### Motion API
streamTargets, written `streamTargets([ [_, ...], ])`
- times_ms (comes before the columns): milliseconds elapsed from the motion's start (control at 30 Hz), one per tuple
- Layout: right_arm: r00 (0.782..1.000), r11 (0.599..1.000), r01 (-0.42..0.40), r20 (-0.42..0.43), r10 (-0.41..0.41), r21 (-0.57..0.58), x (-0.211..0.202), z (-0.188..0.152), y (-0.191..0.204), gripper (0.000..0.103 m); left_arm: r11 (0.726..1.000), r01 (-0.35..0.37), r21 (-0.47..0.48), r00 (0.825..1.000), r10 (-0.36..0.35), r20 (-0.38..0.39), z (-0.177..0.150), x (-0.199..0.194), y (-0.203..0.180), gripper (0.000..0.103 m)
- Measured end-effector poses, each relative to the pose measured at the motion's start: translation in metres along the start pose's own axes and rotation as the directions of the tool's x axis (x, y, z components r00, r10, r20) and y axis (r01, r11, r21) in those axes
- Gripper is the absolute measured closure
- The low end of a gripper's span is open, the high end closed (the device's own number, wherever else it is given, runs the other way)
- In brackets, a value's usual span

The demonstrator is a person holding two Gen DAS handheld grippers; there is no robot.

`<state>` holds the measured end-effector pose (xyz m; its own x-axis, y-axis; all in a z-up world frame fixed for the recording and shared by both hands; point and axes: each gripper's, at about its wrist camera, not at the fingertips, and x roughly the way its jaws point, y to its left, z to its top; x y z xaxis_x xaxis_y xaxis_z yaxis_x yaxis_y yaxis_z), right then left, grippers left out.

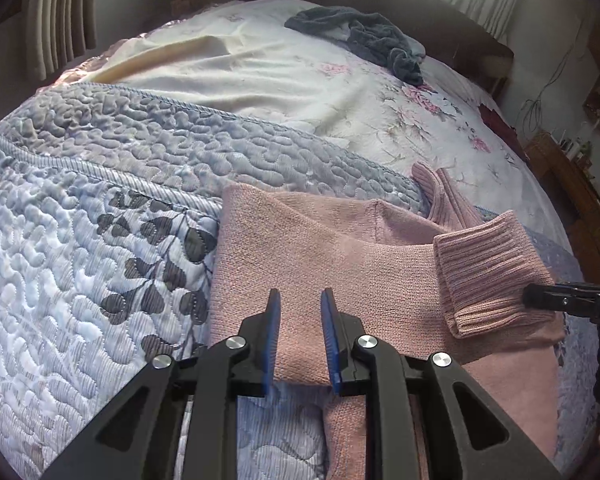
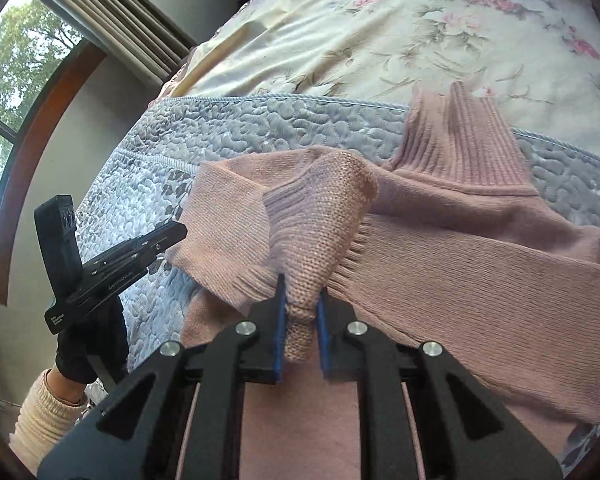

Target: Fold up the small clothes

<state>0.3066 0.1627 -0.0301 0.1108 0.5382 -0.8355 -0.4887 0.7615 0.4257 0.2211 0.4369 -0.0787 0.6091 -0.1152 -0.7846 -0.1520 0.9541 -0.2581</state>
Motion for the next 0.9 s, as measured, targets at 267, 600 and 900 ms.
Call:
streamTargets([
  [267,0.993,0.99,0.112,0.015,-0.114,0.088,-0.023,-0.025,-0.077,0.091,0.998,-0.01,0.059,0.998,0.013,-0.058,-0.008,0.036,-0.037,0.082],
  [600,0.97,0.961,0.239,-0.087,-0.228,0.138,0.009,-0.048,-0.121,0.077,0.991,-0.063,0.119,0.991,0.077,-0.11,-0.015,0.063,-0.053,0.082],
  [900,0.97,0.967,0.234,-0.048,-0.24,-0.104,0.005,-0.036,-0.046,0.052,0.99,-0.003,0.14,0.998,0.013,-0.067,-0.005,0.044,-0.079,0.076],
])
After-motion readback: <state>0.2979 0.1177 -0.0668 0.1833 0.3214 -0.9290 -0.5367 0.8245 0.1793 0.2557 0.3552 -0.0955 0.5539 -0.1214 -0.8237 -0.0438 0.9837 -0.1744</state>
